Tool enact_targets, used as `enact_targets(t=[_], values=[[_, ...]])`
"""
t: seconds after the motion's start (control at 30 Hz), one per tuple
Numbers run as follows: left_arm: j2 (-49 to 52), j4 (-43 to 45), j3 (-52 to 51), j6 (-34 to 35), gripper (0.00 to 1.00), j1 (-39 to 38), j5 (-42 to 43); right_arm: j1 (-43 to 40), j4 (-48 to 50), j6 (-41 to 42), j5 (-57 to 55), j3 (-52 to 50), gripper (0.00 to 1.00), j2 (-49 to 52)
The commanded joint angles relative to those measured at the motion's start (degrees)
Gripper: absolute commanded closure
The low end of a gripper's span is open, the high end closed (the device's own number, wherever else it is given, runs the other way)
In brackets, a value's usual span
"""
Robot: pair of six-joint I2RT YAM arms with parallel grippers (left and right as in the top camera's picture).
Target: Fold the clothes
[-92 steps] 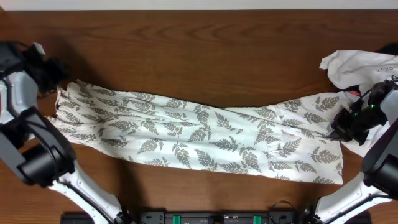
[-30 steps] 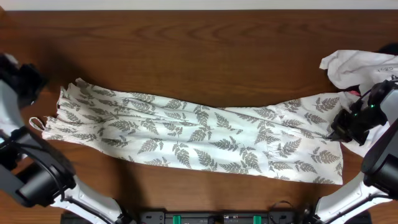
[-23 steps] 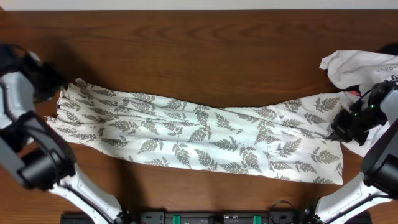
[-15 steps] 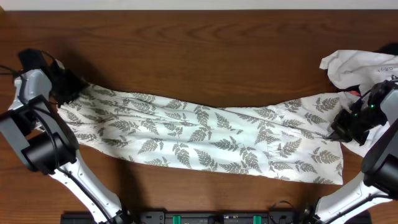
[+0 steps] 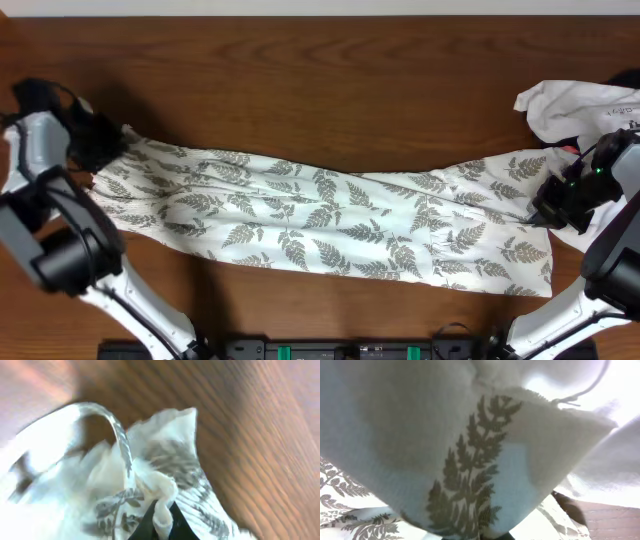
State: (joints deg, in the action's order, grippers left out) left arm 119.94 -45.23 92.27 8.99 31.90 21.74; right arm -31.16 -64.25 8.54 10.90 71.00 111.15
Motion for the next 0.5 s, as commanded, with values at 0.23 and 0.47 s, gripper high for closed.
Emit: enact_targets(t=[0.23, 0.47], values=[[-7.52, -13.86, -0.50, 2.34, 0.94, 3.19, -15.04, -0.66, -0.02, 0.39, -0.57, -0.15, 0.99, -0.42], [-7.52, -16.13, -2.64, 2.73, 0.94, 4.44, -17.31, -0.66, -0.07, 0.37, -0.57, -0.15, 0.99, -0.42]])
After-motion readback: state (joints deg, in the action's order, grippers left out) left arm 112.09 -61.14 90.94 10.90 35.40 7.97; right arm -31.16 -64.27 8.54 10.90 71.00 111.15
